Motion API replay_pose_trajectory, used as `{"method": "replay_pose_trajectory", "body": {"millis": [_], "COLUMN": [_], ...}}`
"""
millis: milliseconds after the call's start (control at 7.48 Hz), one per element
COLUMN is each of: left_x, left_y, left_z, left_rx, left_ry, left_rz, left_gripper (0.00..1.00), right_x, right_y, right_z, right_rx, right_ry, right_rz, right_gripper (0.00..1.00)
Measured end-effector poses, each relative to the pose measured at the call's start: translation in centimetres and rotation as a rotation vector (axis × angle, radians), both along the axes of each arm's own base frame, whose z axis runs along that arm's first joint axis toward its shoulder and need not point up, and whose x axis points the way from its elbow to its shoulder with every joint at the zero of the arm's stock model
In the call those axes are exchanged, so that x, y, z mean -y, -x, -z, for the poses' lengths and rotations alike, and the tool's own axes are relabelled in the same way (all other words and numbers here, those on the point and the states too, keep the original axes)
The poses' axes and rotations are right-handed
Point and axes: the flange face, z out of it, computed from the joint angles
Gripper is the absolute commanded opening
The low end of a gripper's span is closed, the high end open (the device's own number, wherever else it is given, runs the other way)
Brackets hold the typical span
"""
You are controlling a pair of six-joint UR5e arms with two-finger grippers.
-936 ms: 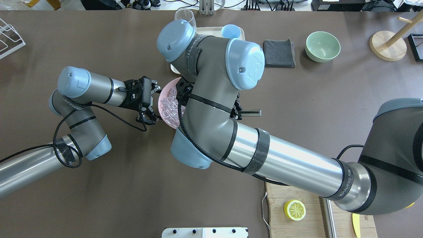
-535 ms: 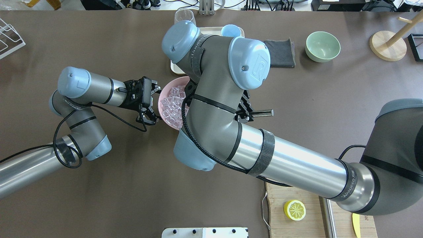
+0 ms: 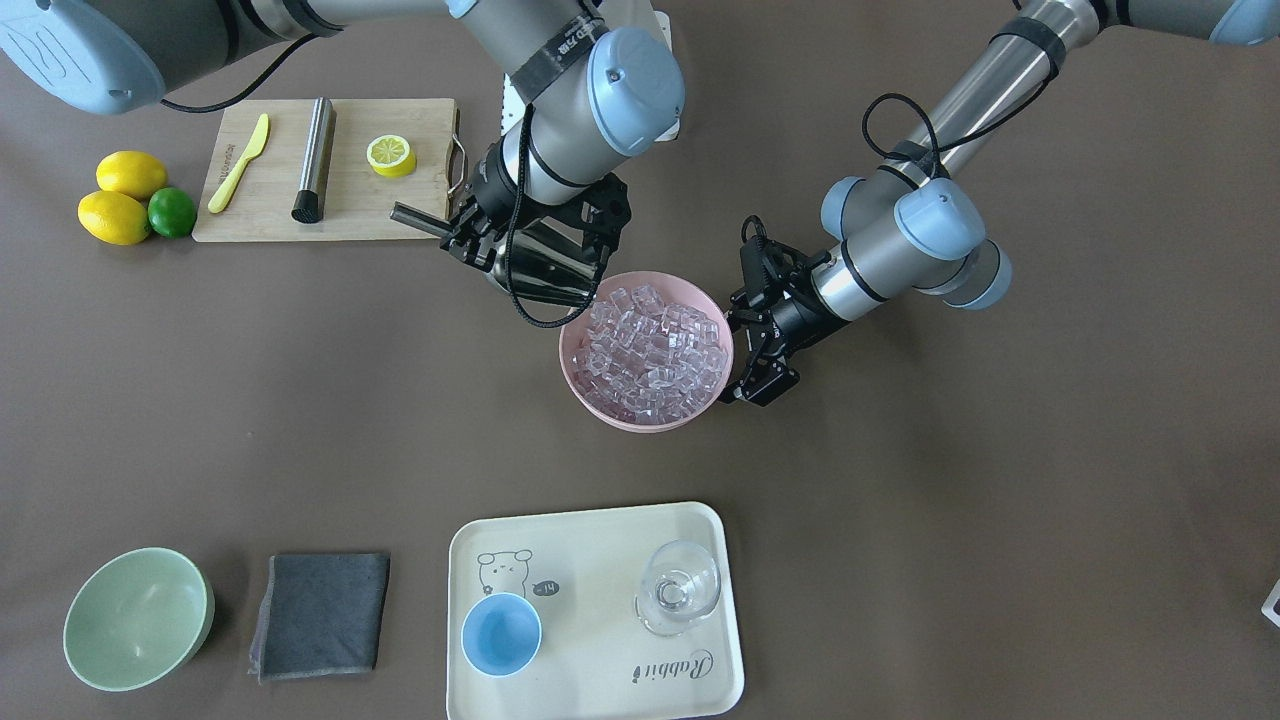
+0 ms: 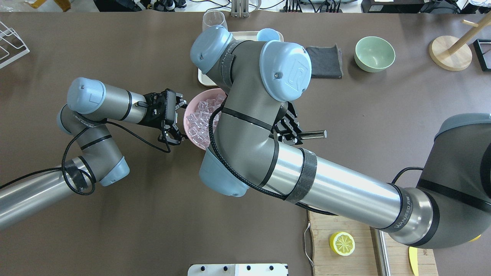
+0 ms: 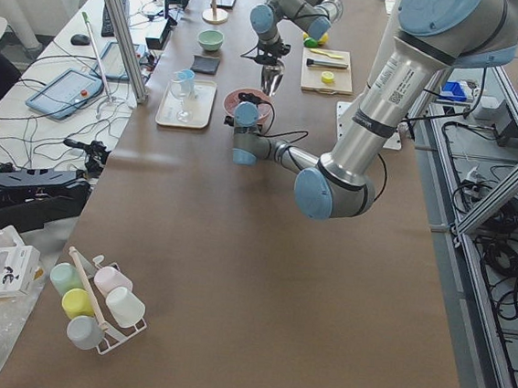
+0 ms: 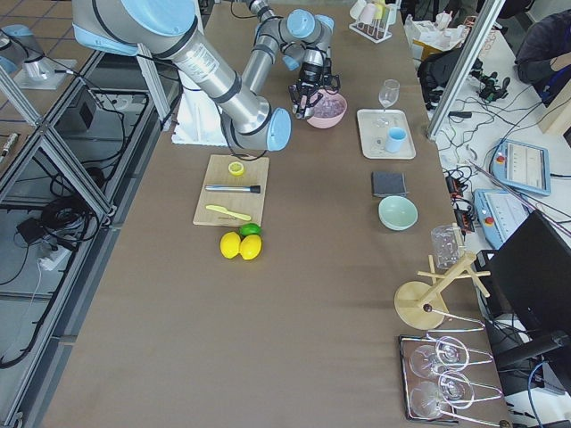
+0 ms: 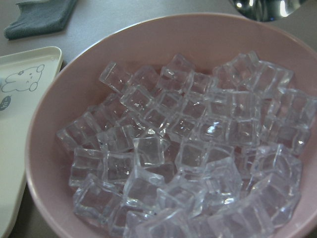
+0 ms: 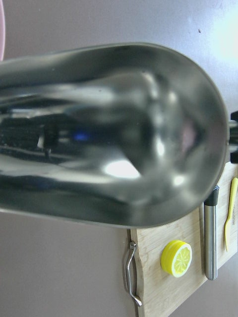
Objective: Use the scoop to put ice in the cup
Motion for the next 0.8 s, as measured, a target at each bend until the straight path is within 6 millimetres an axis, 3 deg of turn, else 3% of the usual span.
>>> {"method": "replay_pose_trajectory", "body": {"millis": [134, 401, 535, 802], "left_x": [0.0, 0.1, 0.1, 0.1], "left_y": [0.0, 0.0, 0.0, 0.0], "left_z": [0.0, 0.1, 0.1, 0.1], "left_rx": [0.0, -0.001, -0.001, -0.001], "left_ry": [-0.001, -0.002, -0.002, -0.002], "left_rz": [0.003, 0.006, 0.007, 0.008], "left_gripper": [0.97, 0.97, 0.97, 0.97], "right_x": [-0.1, 0.2, 1.2, 2.9], "right_y": [0.0, 0.5, 2.1, 5.0], "right_z": [0.1, 3.6, 5.5, 6.1], "right_rx": [-0.007, -0.009, -0.02, -0.032], "right_ry": [0.01, 0.015, 0.031, 0.047], "right_rz": [-0.001, -0.003, -0.014, -0.039], "right_gripper": [0.0, 0.0, 0.0, 0.0]}}
